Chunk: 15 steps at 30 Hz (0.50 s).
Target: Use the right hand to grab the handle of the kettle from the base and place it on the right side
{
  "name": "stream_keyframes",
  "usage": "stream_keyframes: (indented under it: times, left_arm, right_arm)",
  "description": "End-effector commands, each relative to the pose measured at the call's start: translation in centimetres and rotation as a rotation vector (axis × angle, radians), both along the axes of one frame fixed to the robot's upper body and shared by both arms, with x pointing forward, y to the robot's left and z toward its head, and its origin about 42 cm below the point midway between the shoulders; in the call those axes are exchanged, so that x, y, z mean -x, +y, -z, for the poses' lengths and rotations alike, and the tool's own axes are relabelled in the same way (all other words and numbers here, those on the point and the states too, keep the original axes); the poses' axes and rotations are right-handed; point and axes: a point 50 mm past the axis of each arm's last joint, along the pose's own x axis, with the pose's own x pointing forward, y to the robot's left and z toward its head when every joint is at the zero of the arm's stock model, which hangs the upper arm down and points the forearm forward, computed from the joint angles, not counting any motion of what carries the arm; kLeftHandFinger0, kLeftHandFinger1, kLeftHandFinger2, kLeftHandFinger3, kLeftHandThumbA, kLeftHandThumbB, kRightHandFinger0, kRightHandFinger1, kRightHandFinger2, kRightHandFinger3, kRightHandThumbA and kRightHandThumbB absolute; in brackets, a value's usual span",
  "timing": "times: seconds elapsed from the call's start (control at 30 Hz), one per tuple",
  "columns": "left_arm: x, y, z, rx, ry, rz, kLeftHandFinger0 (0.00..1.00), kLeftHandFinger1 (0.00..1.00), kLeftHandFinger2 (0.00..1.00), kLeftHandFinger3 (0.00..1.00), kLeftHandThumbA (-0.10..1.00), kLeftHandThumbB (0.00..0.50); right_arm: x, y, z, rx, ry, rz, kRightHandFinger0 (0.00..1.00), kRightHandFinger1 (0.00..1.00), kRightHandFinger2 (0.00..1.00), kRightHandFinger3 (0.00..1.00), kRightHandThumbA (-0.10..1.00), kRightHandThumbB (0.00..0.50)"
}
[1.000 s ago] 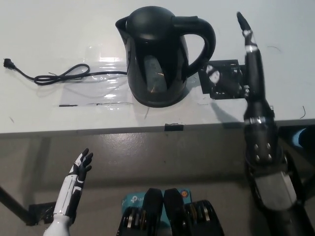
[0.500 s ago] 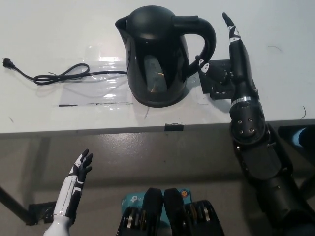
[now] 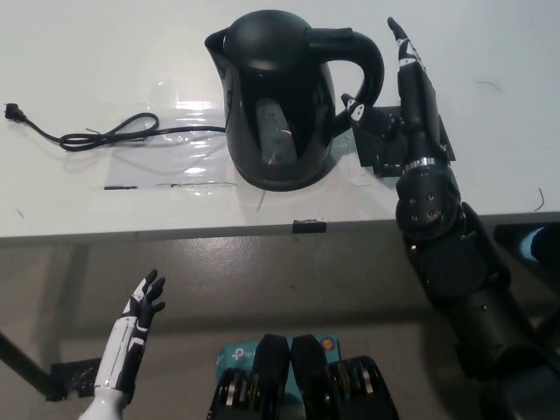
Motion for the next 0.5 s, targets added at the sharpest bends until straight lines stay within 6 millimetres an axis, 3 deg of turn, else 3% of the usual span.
stream_keyframes:
  times: [0.0, 0.23, 0.47]
  left_arm:
    - [0.3, -0.2, -0.9, -0.002, -0.052, 0.014, 0.96, 1.0, 1.0, 1.0, 1.0, 0.5]
    - [0.2, -0.2, -0.9, 0.004, -0.06, 0.017, 0.95, 1.0, 1.0, 1.0, 1.0, 0.5]
    - [0.1, -0.3, -1.1, 0.009, -0.067, 0.022, 0.94, 1.0, 1.0, 1.0, 1.0, 0.5]
  right_arm:
    - [-0.7, 1.5, -4.1, -0.009, -0.139, -0.037, 1.0, 1.0, 1.0, 1.0, 0.83, 0.227]
    - [-1.6, 1.7, -3.7, 0.004, -0.105, -0.031, 1.0, 1.0, 1.0, 1.0, 0.81, 0.22]
    - [-2.8, 2.2, -3.2, -0.024, -0.04, -0.036, 1.0, 1.0, 1.0, 1.0, 0.59, 0.224]
